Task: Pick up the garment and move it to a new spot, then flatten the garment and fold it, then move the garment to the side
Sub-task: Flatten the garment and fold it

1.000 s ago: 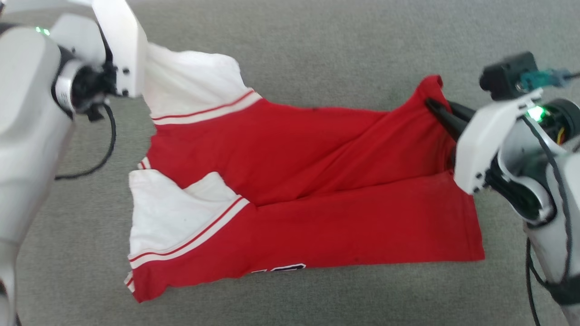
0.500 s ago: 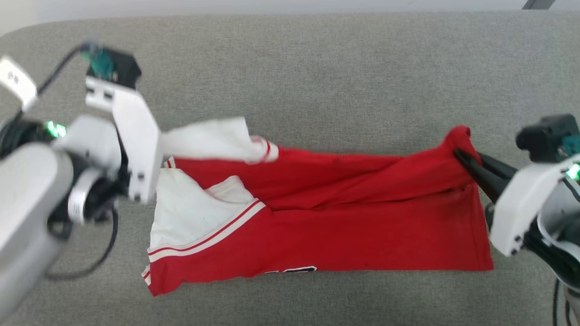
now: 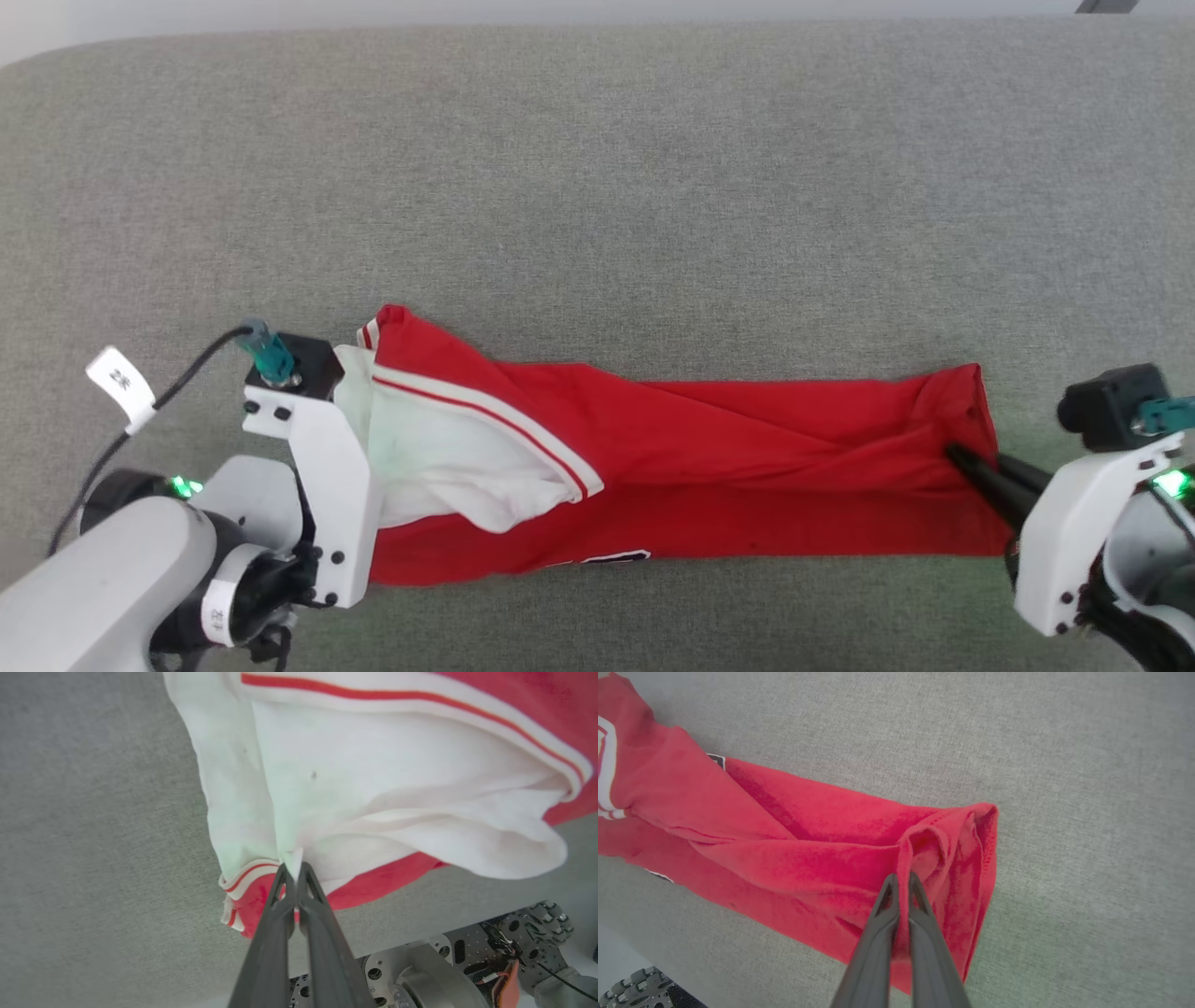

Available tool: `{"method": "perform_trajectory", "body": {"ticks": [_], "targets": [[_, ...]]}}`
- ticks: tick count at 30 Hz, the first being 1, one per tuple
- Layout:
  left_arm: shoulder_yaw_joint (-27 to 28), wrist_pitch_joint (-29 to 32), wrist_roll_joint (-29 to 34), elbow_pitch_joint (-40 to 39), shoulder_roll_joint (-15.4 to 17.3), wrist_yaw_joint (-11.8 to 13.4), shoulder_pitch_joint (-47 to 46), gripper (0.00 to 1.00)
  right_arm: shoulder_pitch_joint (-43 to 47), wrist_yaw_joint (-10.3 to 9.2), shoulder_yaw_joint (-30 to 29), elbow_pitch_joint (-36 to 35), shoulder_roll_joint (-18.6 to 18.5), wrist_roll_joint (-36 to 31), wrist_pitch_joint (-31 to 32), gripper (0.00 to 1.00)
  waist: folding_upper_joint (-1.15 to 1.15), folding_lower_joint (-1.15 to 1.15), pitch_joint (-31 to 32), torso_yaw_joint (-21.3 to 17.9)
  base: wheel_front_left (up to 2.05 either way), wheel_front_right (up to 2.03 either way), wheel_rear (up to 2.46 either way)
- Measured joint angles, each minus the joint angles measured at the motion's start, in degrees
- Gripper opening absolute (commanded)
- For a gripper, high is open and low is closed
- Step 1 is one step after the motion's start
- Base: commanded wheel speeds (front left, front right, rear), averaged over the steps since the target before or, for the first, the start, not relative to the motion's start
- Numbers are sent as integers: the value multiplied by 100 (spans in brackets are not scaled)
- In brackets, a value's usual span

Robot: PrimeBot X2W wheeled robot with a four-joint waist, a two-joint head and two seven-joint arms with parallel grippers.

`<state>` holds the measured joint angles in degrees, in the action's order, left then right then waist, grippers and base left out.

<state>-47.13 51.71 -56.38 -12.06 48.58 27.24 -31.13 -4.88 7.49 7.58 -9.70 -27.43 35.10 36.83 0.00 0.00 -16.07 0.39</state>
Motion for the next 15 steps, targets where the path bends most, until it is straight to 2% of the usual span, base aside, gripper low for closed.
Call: {"method": "perform_trajectory", "body": {"ticks": [4,6,7,8,9,10,11,12,15], "targets": [[-14,-218,-102,454,-211,-167,113,0,-32,0,129,291,131,3,7,0,0,0,-14,-34,0,0,0],[4,-296,-178,716,-320,-254,139,0,-80,0,207,443,199,5,33,7,0,0,-1,-50,0,0,0],[0,-369,-177,833,-346,-328,160,24,-111,0,241,516,230,16,44,15,0,0,8,-59,0,0,0],[21,-447,-183,946,-392,-361,180,33,-159,0,267,591,254,15,24,36,0,0,21,-67,0,0,0],[37,-499,-215,1056,-439,-394,192,40,-197,0,315,644,257,10,0,44,0,0,42,-69,0,0,0],[34,-555,-231,1138,-476,-444,200,52,-216,0,350,681,256,9,-1,47,0,0,66,-70,0,0,0],[25,-628,-230,1207,-492,-489,206,100,-226,0,375,721,260,9,-5,63,0,0,94,-74,0,0,0],[33,-692,-230,1263,-511,-513,213,100,-230,0,375,753,271,10,-43,100,0,0,121,-76,0,0,0],[57,-845,-233,1374,-548,-560,275,100,-239,0,399,789,257,12,-59,100,0,0,215,-68,0,0,0]]}}
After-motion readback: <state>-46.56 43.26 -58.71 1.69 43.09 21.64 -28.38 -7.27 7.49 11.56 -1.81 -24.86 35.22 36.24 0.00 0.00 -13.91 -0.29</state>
